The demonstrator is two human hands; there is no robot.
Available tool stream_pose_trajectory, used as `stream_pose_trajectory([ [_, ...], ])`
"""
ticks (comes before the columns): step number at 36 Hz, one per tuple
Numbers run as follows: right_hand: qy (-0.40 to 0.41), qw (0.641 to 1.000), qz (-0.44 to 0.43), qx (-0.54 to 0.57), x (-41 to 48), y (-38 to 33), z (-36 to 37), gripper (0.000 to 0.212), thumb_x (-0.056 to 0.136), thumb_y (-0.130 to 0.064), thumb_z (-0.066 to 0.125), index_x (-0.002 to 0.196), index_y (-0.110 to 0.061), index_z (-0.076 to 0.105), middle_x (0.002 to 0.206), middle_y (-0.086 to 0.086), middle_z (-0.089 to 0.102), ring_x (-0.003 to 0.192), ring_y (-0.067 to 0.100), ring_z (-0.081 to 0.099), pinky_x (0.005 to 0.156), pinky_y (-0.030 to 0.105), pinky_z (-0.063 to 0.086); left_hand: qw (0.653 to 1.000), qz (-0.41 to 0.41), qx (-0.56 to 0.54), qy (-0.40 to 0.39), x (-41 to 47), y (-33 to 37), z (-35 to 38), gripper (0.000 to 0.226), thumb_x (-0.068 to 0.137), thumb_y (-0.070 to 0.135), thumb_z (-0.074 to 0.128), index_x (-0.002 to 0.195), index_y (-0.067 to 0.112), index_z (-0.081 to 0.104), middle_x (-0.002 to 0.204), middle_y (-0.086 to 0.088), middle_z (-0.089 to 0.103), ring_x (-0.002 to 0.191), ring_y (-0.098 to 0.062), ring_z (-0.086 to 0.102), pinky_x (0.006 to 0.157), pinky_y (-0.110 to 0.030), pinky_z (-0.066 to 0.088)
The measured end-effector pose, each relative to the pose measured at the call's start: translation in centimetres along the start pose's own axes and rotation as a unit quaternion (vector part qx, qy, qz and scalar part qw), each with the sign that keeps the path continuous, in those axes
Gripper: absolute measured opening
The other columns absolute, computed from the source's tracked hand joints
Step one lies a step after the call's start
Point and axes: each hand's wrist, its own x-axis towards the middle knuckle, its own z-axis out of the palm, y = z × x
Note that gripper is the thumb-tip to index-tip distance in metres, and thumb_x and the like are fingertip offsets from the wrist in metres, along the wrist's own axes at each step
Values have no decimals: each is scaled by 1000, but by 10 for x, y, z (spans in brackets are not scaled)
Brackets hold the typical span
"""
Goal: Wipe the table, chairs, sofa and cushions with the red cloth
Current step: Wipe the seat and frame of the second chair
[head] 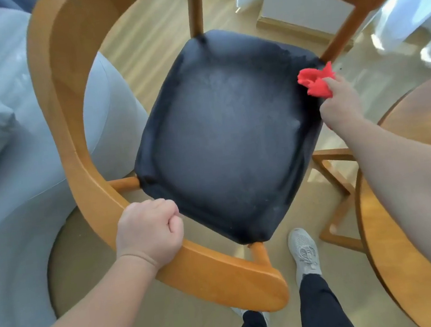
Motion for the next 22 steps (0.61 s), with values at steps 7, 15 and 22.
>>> stream_pose_trajectory([
  [7, -67, 993, 18, -97, 42, 2, 6, 72, 77, 3, 43, 144, -22, 38, 157, 1, 21, 140, 30, 27, 110, 40, 35, 1000, -2, 3, -2, -1, -3, 2, 24, 70, 25, 34, 55, 19, 52, 51, 8, 49, 51, -19, 48, 55, -27, 30],
  [15, -89, 990, 45, -101, 20, 11, 23, 78, 81, 1, 46, 151, -29, 27, 161, -7, 12, 144, 28, 21, 115, 39, 27, 1000, 4, 10, 6, 3, -1, 2, 27, 71, 25, 35, 55, 19, 55, 52, 8, 51, 51, -20, 50, 54, -28, 35],
  [22, -78, 993, 75, -42, -41, 16, 43, 91, 71, 10, 42, 149, -36, 29, 159, -20, 9, 144, 20, 19, 103, 22, 18, 1000, 4, 6, 7, 2, 1, 1, 27, 72, 25, 34, 55, 18, 54, 51, 6, 50, 50, -20, 49, 52, -28, 34],
])
